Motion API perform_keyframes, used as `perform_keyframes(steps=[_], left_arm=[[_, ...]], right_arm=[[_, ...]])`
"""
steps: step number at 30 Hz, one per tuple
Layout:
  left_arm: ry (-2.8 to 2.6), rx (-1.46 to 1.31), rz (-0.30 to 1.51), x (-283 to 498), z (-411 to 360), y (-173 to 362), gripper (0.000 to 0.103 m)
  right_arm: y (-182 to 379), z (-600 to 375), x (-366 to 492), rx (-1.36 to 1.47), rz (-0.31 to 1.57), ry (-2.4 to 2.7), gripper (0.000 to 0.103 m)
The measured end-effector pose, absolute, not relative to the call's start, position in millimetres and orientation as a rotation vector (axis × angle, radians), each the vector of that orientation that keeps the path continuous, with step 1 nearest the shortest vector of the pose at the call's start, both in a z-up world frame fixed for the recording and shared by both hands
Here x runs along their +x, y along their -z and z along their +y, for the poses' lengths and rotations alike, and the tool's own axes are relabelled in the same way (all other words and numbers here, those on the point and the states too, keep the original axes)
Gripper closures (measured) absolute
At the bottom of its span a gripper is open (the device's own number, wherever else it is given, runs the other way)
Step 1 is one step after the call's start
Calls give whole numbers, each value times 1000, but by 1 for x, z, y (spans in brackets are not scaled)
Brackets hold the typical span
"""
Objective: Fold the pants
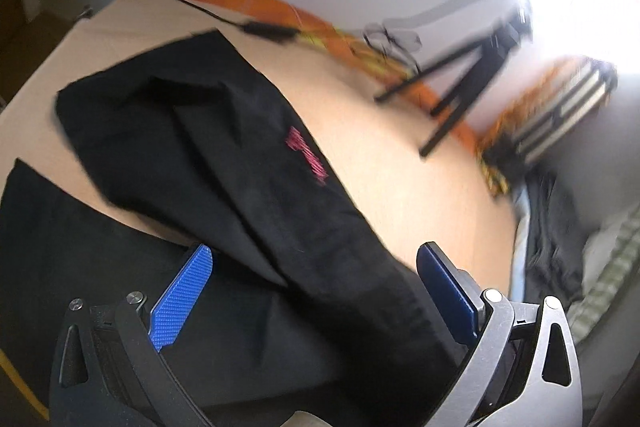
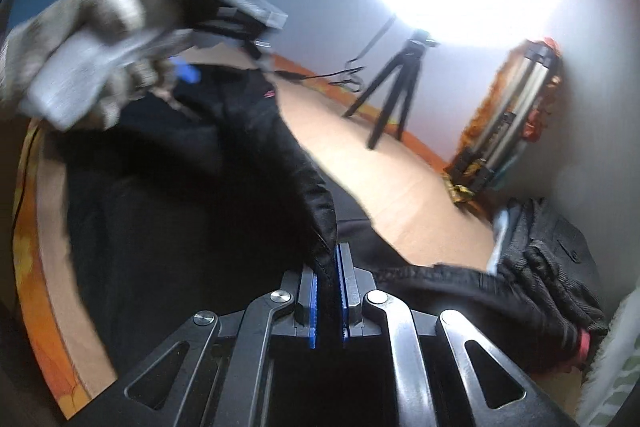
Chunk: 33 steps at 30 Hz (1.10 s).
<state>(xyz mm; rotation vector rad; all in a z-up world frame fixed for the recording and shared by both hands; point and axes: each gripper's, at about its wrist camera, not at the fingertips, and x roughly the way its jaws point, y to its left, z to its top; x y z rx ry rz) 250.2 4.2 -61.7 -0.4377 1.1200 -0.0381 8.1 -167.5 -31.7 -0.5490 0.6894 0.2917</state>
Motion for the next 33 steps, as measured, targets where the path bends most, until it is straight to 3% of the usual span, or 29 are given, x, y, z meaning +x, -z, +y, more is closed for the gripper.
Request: perform_keyframes(steps=[9, 15, 17, 19, 23, 24, 26, 29, 33], left_arm=[[-4, -220, 1227, 244, -18, 81, 2], [-95, -267, 1233, 258, -5, 93, 3], [-110, -277, 1214, 258, -1, 93, 17], [-103, -296, 1201, 257, 3, 95, 23], [-67, -324, 1154, 251, 11, 96, 59], [-55, -339, 1128, 248, 14, 94, 62], [-38, -374, 1072, 240, 23, 90, 86], [-22, -377, 1015, 230, 30, 84, 94], [-6, -378, 966, 222, 30, 78, 97]], right_arm=[[78, -132, -29, -788, 696, -348, 97], [74, -132, -39, -793, 682, -359, 97], [73, -133, -42, -794, 679, -362, 97], [73, -132, -44, -804, 678, -361, 97], [75, -131, -48, -816, 679, -362, 97], [75, -130, -49, -816, 679, -361, 97], [73, -130, -50, -816, 676, -358, 97], [71, -130, -51, -813, 670, -352, 97], [69, -131, -53, -802, 669, -346, 97]])
